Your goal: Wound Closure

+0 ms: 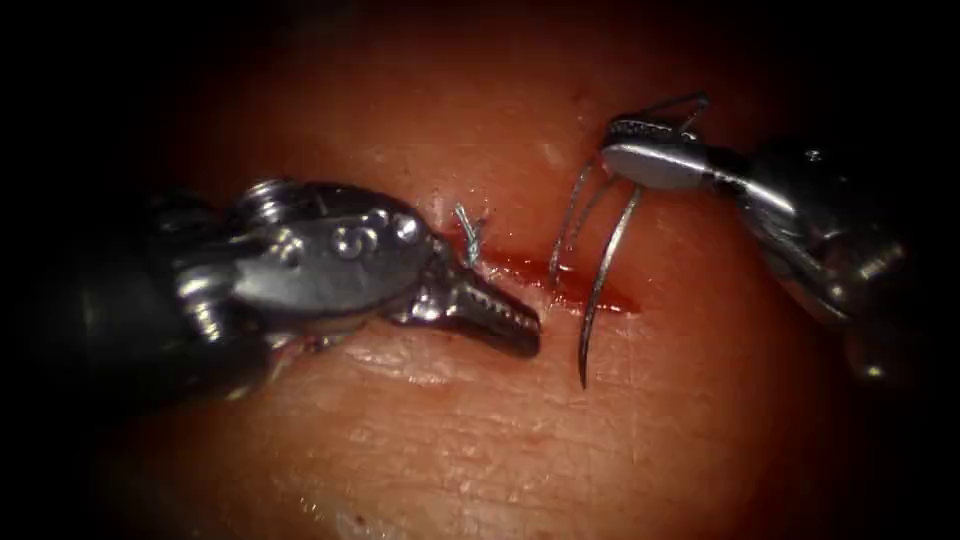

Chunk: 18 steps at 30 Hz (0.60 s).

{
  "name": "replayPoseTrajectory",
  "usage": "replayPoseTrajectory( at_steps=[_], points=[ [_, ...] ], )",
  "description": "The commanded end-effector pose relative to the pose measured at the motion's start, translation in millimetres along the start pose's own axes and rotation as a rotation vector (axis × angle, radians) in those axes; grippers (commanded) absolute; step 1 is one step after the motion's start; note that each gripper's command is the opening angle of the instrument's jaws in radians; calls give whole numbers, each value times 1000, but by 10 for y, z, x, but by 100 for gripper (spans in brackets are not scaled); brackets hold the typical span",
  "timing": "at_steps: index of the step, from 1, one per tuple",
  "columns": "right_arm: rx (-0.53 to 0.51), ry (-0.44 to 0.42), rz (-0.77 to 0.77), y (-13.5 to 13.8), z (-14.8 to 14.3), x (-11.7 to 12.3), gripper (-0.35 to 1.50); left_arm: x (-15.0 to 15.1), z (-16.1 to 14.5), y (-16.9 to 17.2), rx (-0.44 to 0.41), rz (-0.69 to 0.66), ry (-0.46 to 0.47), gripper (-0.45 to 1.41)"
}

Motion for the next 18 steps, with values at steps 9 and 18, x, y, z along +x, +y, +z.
replayPoseTrajectory(
  at_steps=[9,18],
  points=[
    [-77,-37,-229,-5,1,10,-35,-3,21,-35,58,-24,-72,-30],
    [-93,-45,-372,-10,3,17,-35,-12,46,-50,58,-15,-84,-27]
  ],
)
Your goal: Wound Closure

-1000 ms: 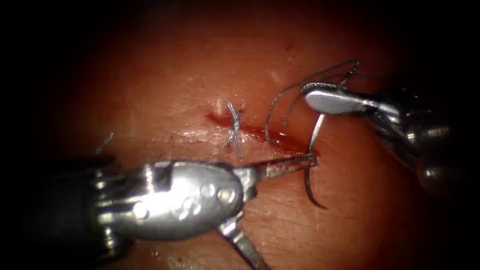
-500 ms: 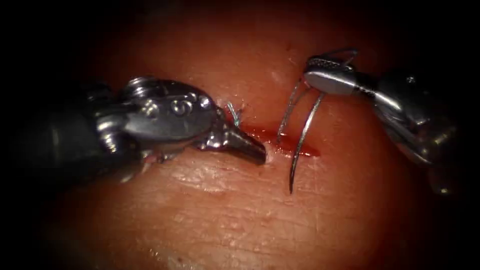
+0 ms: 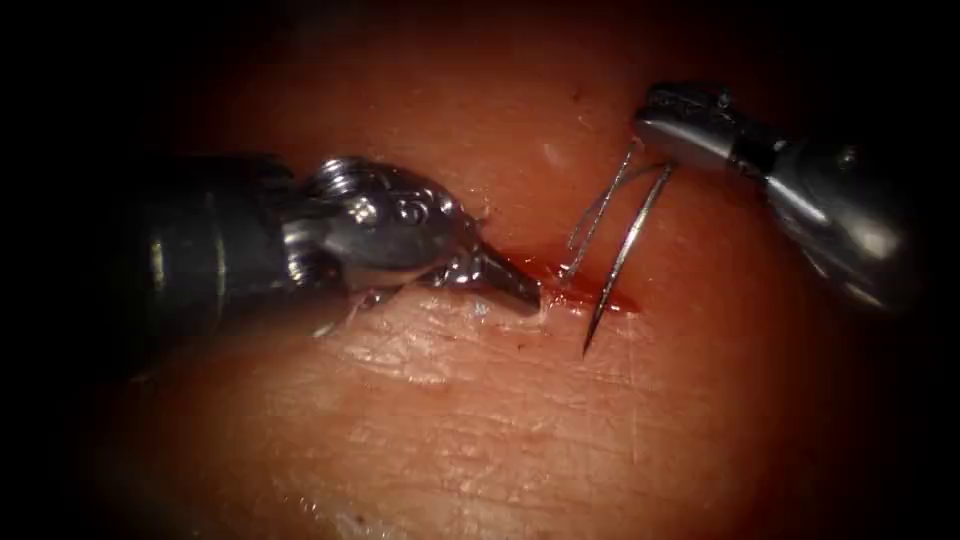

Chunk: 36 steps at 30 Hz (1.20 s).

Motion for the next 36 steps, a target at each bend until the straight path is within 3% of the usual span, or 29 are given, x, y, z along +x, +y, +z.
replayPoseTrajectory(
  at_steps=[1,18,23,32,36],
  points=[
    [1,3,-12,0,9,-2,-35,6,5,-5,2,2,-2,-27],
    [10,0,-112,-5,14,0,-35,15,16,-23,2,2,-7,-20],
    [11,0,-142,-7,14,0,-35,4,29,-37,-1,16,-16,-35],
    [10,-3,-165,-9,16,2,-35,-4,27,-44,-22,20,-34,-24],
    [10,0,-177,-10,15,3,-35,-3,29,-50,-7,21,-61,-29]
  ],
)
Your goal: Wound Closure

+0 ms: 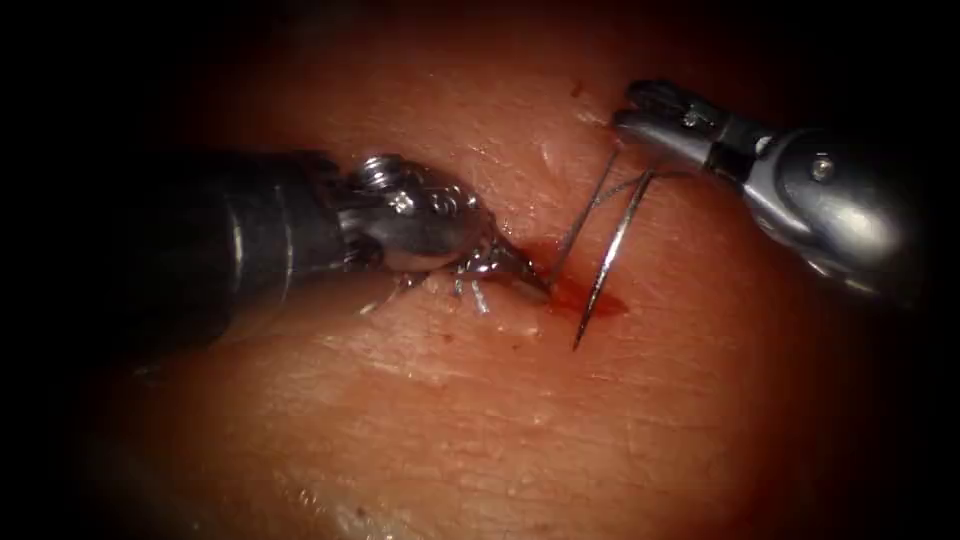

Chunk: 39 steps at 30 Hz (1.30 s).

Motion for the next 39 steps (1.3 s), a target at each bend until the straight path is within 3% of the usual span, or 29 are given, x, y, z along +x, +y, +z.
replayPoseTrajectory(
  at_steps=[1,10,17,30,31,39],
  points=[
    [0,4,-1,0,8,-2,-35,4,6,-5,6,2,-6,-29],
    [5,6,-12,-4,9,0,-35,10,9,-14,16,0,-108,-35],
    [7,7,-36,-3,10,-1,-35,10,10,-15,-27,13,-236,-45],
    [6,11,-138,2,13,-7,-35,3,27,-14,-138,11,-403,-45],
    [5,11,-150,2,14,-7,-35,-1,34,-19,-152,-3,-427,-30],
    [-6,8,-216,-9,29,-12,-35,6,35,-22,-234,-20,-418,-10]
  ],
)
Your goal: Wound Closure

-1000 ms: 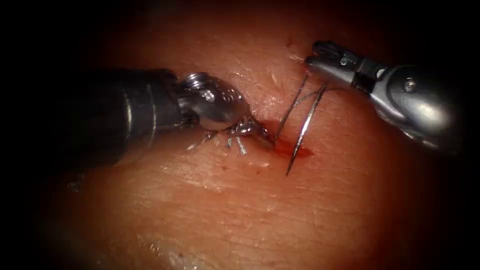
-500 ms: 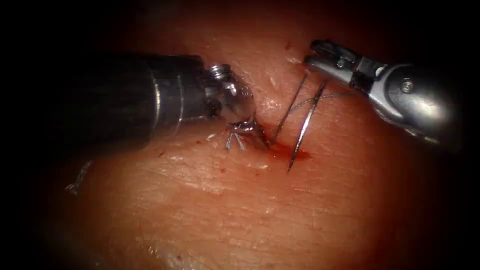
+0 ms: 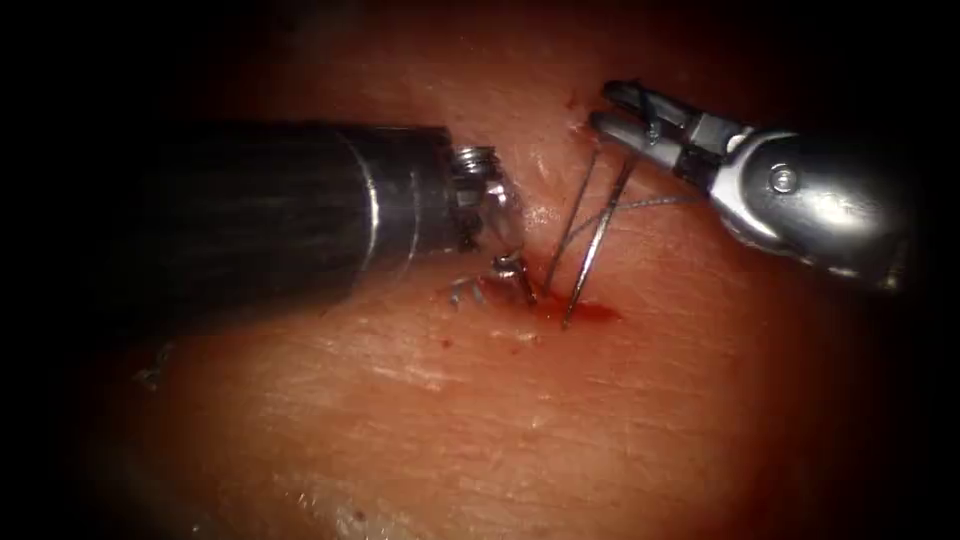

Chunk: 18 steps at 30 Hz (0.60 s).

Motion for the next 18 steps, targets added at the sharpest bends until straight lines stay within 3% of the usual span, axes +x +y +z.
replayPoseTrajectory(
  at_steps=[1,9,18],
  points=[
    [0,0,-32,0,15,-2,-35,5,-2,-2,-9,7,2,-8],
    [12,-34,-92,-7,30,-22,-35,1,-6,8,-13,20,8,-6],
    [5,-50,-129,-3,33,-27,-35,-5,-4,16,-16,28,15,-5]
  ],
)
